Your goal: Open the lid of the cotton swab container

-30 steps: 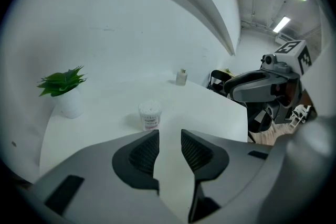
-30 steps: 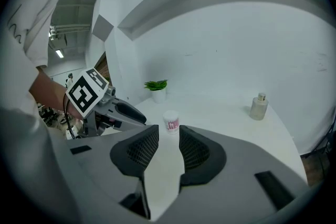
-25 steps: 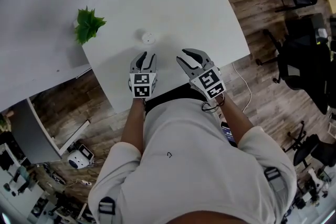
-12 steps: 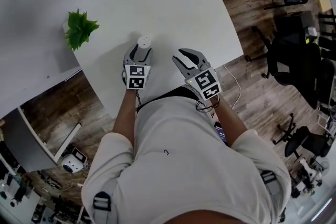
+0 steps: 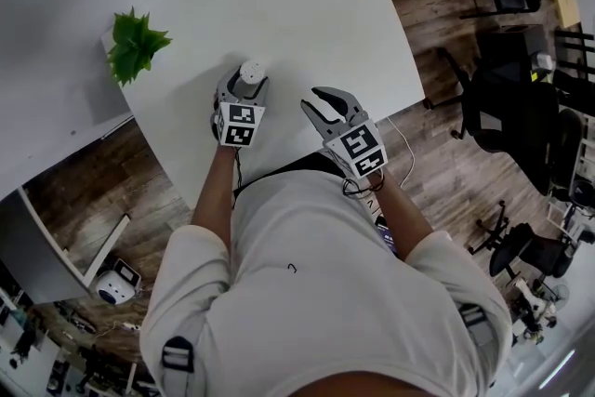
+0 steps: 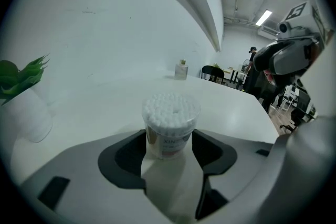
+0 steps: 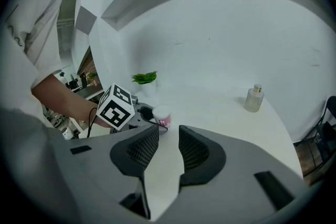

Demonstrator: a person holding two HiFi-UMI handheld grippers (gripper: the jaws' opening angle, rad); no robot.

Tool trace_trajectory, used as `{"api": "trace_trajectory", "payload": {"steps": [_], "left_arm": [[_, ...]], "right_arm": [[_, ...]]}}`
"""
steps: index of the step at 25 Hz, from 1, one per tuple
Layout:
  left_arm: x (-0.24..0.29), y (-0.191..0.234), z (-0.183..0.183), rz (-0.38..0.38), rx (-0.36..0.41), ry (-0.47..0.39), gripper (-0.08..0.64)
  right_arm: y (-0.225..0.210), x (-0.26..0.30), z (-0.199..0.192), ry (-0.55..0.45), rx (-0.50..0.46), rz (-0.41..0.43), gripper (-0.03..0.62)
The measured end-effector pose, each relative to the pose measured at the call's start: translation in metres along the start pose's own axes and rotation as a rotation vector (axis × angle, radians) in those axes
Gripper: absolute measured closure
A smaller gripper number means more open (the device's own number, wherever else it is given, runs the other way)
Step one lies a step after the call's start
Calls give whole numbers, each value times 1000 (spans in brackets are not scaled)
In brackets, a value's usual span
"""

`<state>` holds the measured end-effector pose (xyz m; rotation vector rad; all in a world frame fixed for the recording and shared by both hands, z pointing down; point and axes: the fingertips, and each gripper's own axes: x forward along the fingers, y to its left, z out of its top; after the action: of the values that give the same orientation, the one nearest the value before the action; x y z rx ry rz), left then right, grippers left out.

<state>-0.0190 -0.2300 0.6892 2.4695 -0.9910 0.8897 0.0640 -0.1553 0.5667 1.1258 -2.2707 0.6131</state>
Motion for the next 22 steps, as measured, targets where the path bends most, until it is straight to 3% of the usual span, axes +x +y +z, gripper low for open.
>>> {"api": "trace_trajectory", "payload": {"steps": [6, 12, 22], "left_arm": [[3, 1, 2, 11, 23, -8, 288], [-6, -10, 6, -28, 38, -25, 291], [-56, -30, 34, -65, 21, -66, 296]], "right_arm": [[2, -3, -1, 14, -19, 10, 476], [-1, -7, -4, 7, -33, 24, 476], [0, -3, 23, -124, -21, 100, 479]]}}
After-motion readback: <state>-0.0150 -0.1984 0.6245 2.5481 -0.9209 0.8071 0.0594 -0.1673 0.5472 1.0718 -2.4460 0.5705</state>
